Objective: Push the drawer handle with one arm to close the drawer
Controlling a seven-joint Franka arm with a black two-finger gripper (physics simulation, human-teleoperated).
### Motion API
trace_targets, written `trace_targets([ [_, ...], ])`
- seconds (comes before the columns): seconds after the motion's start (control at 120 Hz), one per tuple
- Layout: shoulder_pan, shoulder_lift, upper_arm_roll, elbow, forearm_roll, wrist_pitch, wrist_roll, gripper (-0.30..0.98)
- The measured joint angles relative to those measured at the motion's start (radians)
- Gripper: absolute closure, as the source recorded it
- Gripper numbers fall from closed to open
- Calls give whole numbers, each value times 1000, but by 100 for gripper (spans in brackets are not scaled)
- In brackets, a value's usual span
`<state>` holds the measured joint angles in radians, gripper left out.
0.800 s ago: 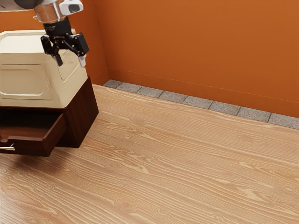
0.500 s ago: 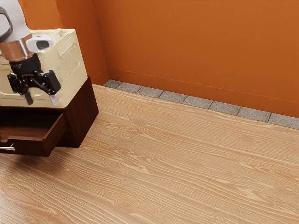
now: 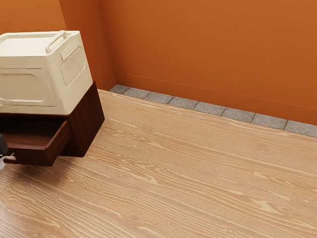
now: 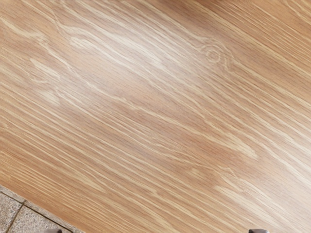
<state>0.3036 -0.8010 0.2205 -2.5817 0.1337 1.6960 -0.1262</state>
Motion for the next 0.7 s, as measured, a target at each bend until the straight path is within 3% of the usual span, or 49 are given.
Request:
trace_targets([
  [0.217, 4, -131, 115, -26, 119, -74, 6, 34],
  [0.275, 6, -133, 184, -28, 159, -81, 8, 36],
  [0.467, 2, -15, 272, -28, 257, -22, 21, 47],
  [0.7, -59, 152, 287, -28, 277, 158, 40, 56],
])
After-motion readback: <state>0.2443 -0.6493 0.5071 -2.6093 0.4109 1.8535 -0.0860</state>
